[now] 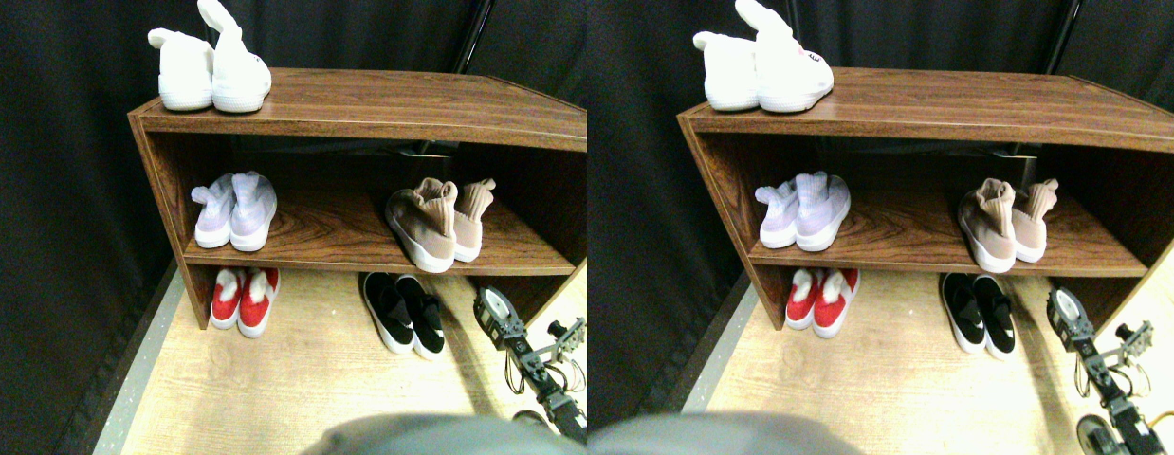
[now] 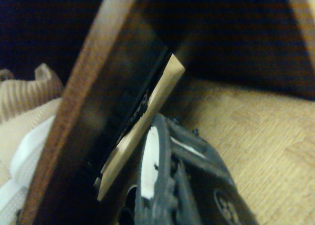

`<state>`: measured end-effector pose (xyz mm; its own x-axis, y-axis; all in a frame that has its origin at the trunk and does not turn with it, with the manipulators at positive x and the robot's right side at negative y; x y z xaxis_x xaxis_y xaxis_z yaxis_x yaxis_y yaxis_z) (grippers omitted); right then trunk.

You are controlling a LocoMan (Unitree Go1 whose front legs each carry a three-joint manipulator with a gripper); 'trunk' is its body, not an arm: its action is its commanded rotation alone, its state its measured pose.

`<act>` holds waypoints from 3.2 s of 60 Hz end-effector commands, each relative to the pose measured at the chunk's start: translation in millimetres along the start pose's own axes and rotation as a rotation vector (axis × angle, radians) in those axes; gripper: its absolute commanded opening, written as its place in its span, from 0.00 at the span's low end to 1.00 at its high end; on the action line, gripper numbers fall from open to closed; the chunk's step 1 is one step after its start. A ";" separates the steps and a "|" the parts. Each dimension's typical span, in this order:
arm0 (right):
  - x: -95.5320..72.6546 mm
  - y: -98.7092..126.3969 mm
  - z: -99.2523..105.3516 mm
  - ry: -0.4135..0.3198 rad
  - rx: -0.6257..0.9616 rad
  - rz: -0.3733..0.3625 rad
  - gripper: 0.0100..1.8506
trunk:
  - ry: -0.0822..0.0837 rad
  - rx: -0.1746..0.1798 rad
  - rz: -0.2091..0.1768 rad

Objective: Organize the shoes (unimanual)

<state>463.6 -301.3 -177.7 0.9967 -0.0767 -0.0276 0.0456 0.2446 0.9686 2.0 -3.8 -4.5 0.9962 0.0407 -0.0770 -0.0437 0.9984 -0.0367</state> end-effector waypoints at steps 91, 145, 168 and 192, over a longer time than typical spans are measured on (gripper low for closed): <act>-77.8 88.2 -39.0 0.188 -0.044 0.260 0.03 | -0.092 -0.031 -0.009; -71.3 86.8 -37.1 0.188 -0.037 0.262 0.03 | -0.067 -0.033 -0.011; -78.2 91.3 -37.2 0.208 -0.030 0.277 0.03 | -0.063 -0.030 -0.020; -87.0 95.2 -36.9 0.193 -0.030 0.283 0.03 | -0.063 -0.026 -0.024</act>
<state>385.2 -238.8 -99.8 0.9736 0.1723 0.1496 -0.1906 0.2536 0.9483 -2.8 -5.1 -3.7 0.9999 0.0130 0.0049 -0.0128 0.9990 -0.0439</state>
